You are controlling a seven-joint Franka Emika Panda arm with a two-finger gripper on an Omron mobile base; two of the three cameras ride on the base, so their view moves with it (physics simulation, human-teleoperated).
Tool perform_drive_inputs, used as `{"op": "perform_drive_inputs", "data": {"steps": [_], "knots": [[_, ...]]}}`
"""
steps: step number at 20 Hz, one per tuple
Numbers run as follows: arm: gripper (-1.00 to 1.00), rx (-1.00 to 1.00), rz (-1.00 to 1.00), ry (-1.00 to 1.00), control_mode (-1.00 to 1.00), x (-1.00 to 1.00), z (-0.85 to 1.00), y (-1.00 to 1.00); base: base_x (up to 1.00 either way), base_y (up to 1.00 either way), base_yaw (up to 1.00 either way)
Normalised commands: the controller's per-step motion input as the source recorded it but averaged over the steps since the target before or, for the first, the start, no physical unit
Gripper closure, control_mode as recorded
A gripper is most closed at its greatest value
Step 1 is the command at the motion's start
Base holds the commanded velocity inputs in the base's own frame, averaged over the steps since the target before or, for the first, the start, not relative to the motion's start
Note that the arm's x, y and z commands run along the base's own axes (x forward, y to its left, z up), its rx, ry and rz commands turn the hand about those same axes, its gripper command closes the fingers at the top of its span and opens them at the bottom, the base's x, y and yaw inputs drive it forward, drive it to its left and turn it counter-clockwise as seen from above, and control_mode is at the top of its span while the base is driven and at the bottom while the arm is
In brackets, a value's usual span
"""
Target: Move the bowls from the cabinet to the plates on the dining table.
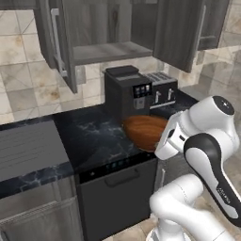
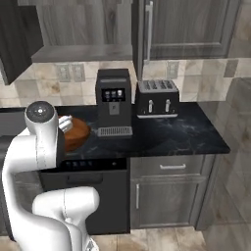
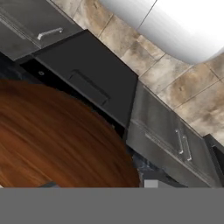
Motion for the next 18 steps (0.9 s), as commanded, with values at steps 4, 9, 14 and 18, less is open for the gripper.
{"op": "perform_drive_inputs", "data": {"steps": [4, 9, 14, 18], "knots": [[1.0, 0.0, 0.0, 0.0, 1.0, 0.0, 0.0, 0.0, -0.82, 0.02, 0.1], [1.0, 0.0, 0.0, 0.0, 1.0, 0.0, 0.0, 0.0, -0.23, 0.31, 0.1], [1.0, 0.0, 0.0, 0.0, 1.0, 0.0, 0.0, 0.0, 0.0, 0.76, 0.12], [1.0, 0.0, 0.0, 0.0, 1.0, 0.0, 0.0, 0.0, 0.02, 0.92, 0.18]]}}
